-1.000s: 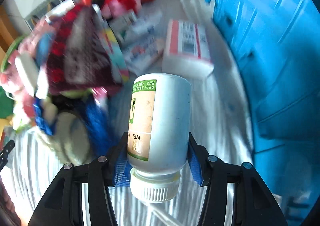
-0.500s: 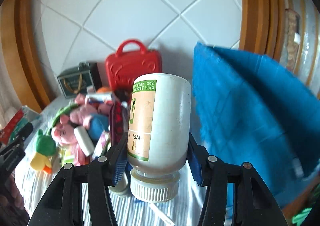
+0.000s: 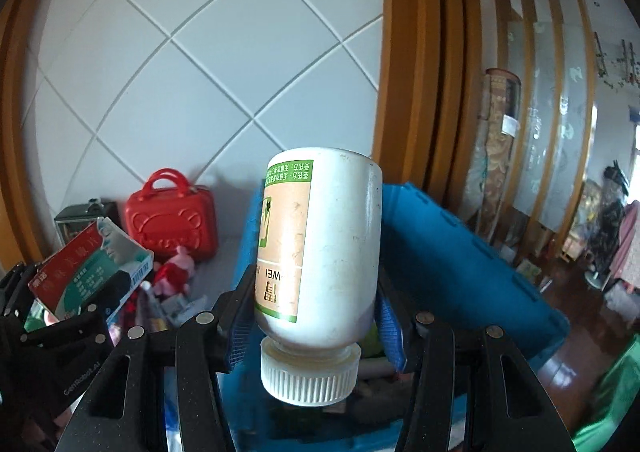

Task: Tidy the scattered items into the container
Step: 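Carry the medicine box and pill bottle into the blue crate and open both tools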

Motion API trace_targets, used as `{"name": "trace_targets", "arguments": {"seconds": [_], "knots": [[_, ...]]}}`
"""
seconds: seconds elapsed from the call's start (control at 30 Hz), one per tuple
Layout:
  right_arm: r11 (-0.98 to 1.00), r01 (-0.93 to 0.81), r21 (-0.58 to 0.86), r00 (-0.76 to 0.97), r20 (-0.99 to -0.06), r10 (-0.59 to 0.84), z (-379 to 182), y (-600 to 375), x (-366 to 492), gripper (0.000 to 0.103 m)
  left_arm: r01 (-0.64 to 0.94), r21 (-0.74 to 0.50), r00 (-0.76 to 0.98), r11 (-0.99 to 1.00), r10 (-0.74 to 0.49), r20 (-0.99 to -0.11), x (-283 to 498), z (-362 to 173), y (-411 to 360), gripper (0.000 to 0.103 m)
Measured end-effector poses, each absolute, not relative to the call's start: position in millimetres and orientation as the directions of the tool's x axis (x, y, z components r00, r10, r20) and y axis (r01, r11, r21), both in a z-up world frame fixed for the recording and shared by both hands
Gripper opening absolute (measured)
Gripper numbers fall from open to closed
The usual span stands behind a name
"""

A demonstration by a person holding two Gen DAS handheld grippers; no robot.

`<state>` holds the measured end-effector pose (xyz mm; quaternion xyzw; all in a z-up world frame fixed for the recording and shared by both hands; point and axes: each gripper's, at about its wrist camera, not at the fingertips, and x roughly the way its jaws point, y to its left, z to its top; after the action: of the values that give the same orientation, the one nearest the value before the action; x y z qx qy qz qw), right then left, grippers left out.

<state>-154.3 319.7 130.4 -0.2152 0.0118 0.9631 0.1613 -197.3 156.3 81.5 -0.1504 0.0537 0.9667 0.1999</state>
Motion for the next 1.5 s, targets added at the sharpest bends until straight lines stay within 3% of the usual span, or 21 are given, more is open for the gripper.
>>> {"name": "trace_targets", "arguments": {"seconds": [0.13,0.3,0.47,0.63,0.77,0.9,1.23,1.4,1.5], "knots": [[-0.954,-0.291,-0.076,-0.848,-0.440,0.295,136,398,-165,0.053,-0.441,0.022,-0.840,-0.897,0.404,-0.363,-215,99,232,0.070],[-0.973,-0.210,-0.099,-0.803,-0.550,0.229,127,482,-221,0.053,-0.493,-0.075,-0.685,-0.867,0.440,-0.581,-277,106,330,0.070],[-0.991,-0.126,-0.056,-0.668,-0.733,0.126,75,539,-308,0.053,-0.433,-0.046,-0.507,-0.900,0.285,-0.814,-346,56,404,0.070],[-0.999,-0.043,0.013,-0.421,-0.907,0.006,-16,558,-376,0.053,-0.398,-0.056,-0.267,-0.916,0.174,-0.948,-384,-12,432,0.070],[-0.998,0.020,0.060,-0.183,-0.981,-0.062,-84,554,-388,0.053,-0.381,-0.052,-0.102,-0.923,0.098,-0.990,-390,-58,435,0.070],[-0.992,0.111,0.061,-0.016,-0.998,-0.063,-120,542,-378,0.053,-0.376,-0.008,-0.007,-0.927,0.011,-1.000,-393,-88,436,0.070],[-0.978,0.198,0.064,0.120,-0.992,-0.041,-160,538,-360,0.054,-0.399,-0.003,0.133,-0.917,-0.054,-0.990,-383,-121,444,0.071],[-0.978,0.201,0.049,0.123,-0.992,-0.025,-165,542,-356,0.083,-0.401,0.010,0.141,-0.916,-0.072,-0.987,-383,-123,444,0.071],[-0.980,0.196,0.043,0.129,-0.991,-0.018,-167,545,-352,0.087,-0.395,0.014,0.136,-0.919,-0.073,-0.988,-385,-122,443,0.072]]}}
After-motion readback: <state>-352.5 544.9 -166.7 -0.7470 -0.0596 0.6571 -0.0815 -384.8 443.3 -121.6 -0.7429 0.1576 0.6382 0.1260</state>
